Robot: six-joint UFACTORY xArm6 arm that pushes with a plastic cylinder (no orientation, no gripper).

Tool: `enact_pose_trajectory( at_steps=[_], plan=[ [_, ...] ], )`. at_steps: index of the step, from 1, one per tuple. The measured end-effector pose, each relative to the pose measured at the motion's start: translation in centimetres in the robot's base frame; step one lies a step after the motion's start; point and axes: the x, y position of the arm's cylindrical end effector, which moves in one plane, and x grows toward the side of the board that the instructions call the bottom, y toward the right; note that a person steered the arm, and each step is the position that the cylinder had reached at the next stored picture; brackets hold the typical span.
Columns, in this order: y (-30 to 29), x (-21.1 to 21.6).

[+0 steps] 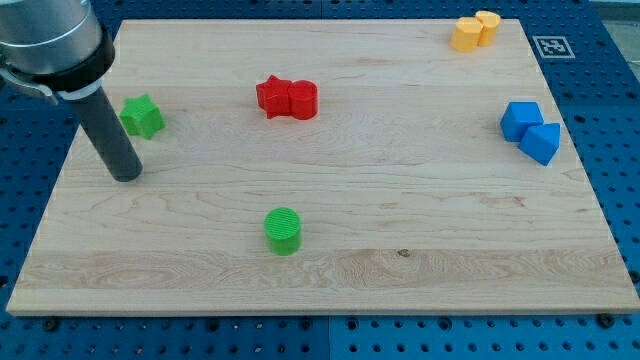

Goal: Move your arm diagonally bottom right to the green star

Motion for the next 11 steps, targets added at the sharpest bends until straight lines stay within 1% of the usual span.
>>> enact_pose_trajectory(
  at_steps=[4, 6, 7, 8, 10, 11],
  plan=[
    [0.0, 1.2],
    [2.3, 1.2],
    [2.3, 1.2],
    [3.2, 1.2],
    [8.0, 1.2],
    [9.6, 1.2]
  ],
)
